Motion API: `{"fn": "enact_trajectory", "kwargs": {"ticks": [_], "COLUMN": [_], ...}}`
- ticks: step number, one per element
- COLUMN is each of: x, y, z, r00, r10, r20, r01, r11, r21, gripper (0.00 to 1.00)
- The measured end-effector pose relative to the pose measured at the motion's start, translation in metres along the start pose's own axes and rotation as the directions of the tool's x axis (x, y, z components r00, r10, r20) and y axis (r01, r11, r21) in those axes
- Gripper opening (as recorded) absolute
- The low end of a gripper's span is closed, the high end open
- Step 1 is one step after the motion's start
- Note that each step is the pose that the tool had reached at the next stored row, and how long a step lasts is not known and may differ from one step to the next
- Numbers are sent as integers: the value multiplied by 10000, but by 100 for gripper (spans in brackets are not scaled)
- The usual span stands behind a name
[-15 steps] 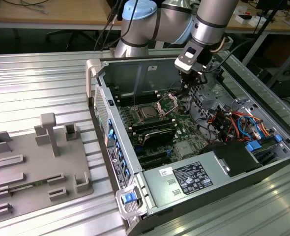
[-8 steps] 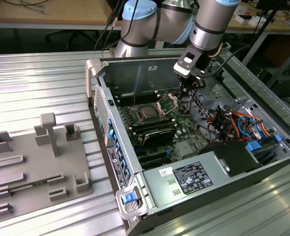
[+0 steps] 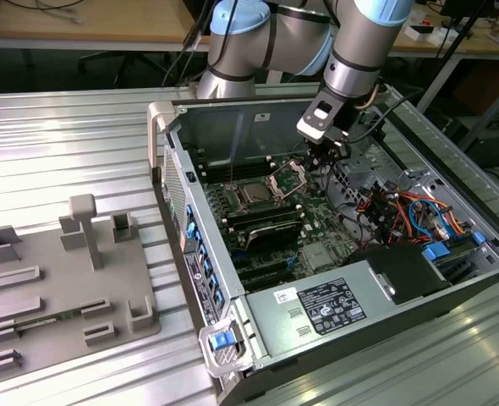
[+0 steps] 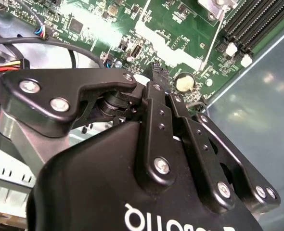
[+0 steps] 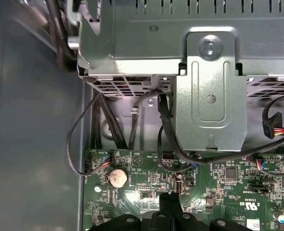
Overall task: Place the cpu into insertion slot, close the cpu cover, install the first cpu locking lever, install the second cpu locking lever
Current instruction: 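Close the cpu cover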
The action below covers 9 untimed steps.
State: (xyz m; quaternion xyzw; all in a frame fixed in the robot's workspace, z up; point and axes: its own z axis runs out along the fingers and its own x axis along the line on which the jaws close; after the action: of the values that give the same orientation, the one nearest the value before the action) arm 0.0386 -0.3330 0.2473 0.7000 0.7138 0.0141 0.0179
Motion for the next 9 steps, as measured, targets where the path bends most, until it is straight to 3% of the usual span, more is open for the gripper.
{"fn": "enact_trajectory", "kwargs": {"ticks": [4, 9], "x": [1, 2], "y": [-3, -27], "z": [73, 78], "r00": [10000, 10000], "r10": [-4, -5], "r20": [-3, -6], "r01": [4, 5], "r11": [10000, 9997], "r21": [82, 255], "gripper": [11, 11]}}
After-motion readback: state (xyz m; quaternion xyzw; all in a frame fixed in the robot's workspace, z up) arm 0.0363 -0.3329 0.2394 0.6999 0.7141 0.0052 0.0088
